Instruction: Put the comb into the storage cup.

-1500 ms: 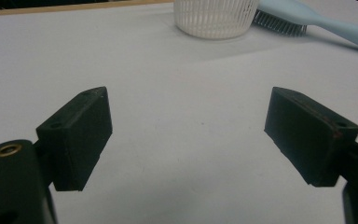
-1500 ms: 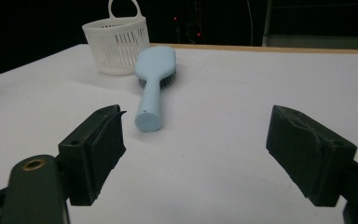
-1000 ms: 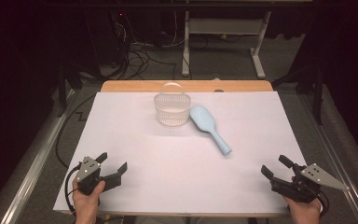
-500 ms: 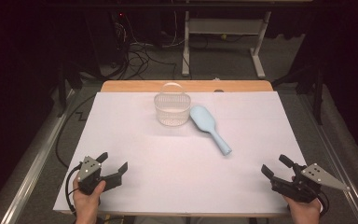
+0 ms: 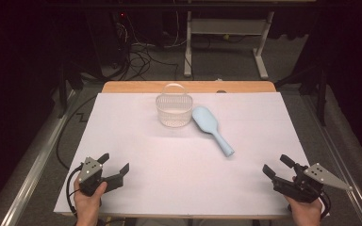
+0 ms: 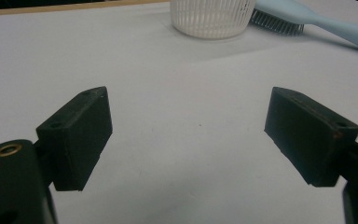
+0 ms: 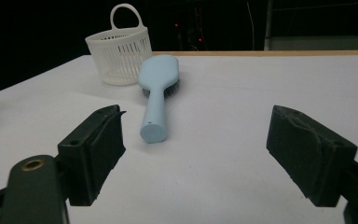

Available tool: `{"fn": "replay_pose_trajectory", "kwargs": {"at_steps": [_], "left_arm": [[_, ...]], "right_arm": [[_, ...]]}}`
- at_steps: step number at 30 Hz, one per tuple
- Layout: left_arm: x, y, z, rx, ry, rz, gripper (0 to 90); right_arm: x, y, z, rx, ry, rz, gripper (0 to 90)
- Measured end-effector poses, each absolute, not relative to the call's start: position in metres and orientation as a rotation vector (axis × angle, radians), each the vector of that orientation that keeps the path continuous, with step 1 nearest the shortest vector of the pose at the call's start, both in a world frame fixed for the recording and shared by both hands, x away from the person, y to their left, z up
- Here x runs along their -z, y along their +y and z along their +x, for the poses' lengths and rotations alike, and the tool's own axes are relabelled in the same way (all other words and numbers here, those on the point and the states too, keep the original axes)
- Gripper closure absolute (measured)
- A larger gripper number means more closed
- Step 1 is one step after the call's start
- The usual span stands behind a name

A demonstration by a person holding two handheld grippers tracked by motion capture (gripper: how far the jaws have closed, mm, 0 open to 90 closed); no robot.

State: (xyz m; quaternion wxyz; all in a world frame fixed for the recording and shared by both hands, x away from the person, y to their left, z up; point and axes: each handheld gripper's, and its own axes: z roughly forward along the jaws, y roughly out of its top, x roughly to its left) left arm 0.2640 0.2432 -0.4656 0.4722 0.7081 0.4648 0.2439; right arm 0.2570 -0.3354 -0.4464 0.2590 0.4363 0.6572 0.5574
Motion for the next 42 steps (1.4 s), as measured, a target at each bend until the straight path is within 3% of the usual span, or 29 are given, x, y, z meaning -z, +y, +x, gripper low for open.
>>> {"fn": "replay_pose_trajectory", "kwargs": {"at_steps": [42], "left_arm": [[0.467,0.240,0.267,-0.586,1.127,1.742,15.9]], "right_arm": [[0.444,-0.307,0.271,-1.496,1.840,1.082,19.2]]}}
